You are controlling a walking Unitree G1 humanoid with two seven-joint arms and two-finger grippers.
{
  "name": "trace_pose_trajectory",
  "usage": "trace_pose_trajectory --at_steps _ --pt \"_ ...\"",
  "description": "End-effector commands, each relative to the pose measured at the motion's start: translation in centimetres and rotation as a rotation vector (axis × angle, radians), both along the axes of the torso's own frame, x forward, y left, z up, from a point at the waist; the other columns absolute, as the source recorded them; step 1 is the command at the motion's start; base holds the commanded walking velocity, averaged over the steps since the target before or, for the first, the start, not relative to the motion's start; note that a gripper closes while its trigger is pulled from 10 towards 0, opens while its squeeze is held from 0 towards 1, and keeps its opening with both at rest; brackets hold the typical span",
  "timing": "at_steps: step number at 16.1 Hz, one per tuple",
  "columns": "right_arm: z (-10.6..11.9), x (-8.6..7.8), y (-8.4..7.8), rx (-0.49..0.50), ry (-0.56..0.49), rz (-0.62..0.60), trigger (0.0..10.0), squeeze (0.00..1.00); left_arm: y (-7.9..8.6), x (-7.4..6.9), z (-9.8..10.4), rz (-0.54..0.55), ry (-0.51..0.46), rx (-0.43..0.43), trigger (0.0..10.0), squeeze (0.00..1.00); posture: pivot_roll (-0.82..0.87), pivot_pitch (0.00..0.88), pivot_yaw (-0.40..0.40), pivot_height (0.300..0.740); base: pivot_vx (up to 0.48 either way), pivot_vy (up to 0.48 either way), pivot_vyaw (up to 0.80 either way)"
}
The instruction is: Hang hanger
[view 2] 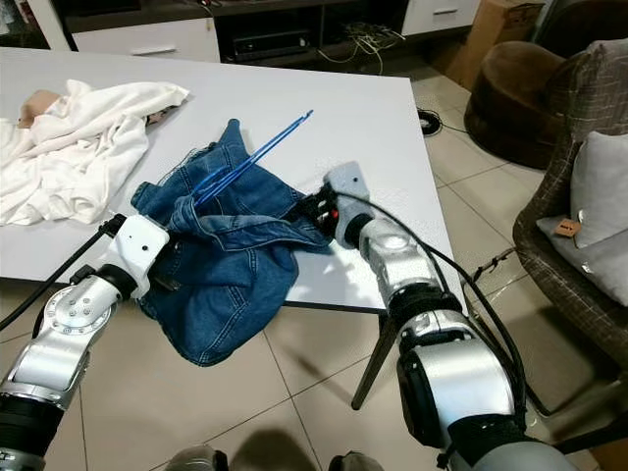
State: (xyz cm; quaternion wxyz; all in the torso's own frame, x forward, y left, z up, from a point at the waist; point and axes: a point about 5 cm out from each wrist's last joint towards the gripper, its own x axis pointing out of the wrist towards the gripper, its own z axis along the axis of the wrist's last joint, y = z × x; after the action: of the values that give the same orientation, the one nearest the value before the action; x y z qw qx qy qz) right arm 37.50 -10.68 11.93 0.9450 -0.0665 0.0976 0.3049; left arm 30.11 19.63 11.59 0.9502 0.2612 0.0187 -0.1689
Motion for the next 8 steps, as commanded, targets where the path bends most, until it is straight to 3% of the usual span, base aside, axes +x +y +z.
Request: trace_pose_trajectory --at_steps 1,2,3,6,8 --pt "0.2 0.0 0.0 -0.021 -0.025 0.005 10.0 1.00 0.0 -0.1 0.3 -0.005 -0.014 0.004 10.0 0.00 0.01 0.034 -0.020 0.740 0.000 0.000 0.00" --pt "-0.4 -0.2 0.0 -0.049 -0.018 0.003 10.0 1.00 0.0 -0.1 0.3 -0.005 -0.014 0.004 10.0 0.00 0.01 0.034 -0.020 0.740 0.000 0.000 0.00" --pt "-1.3 -0.5 -0.1 -0.097 0.001 -0.011 10.0 0.02 0.0 -0.1 0.3 -0.004 -0.013 0.005 10.0 0.00 0.02 0.035 -0.018 0.740 0.000 0.000 0.00" --pt "-1.8 -0.4 -0.4 -0.140 0.008 -0.093 10.0 0.00 0.0 0.0 0.3 -0.005 -0.014 0.005 10.0 0.00 0.02 0.034 -0.017 0.740 0.000 0.000 0.00" --pt "-1.9 -0.4 0.2 -0.108 0.034 -0.087 10.0 0.00 0.1 0.1 0.4 -0.004 -0.016 0.008 10.0 0.00 0.02 0.030 -0.014 0.740 0.000 0.000 0.00"
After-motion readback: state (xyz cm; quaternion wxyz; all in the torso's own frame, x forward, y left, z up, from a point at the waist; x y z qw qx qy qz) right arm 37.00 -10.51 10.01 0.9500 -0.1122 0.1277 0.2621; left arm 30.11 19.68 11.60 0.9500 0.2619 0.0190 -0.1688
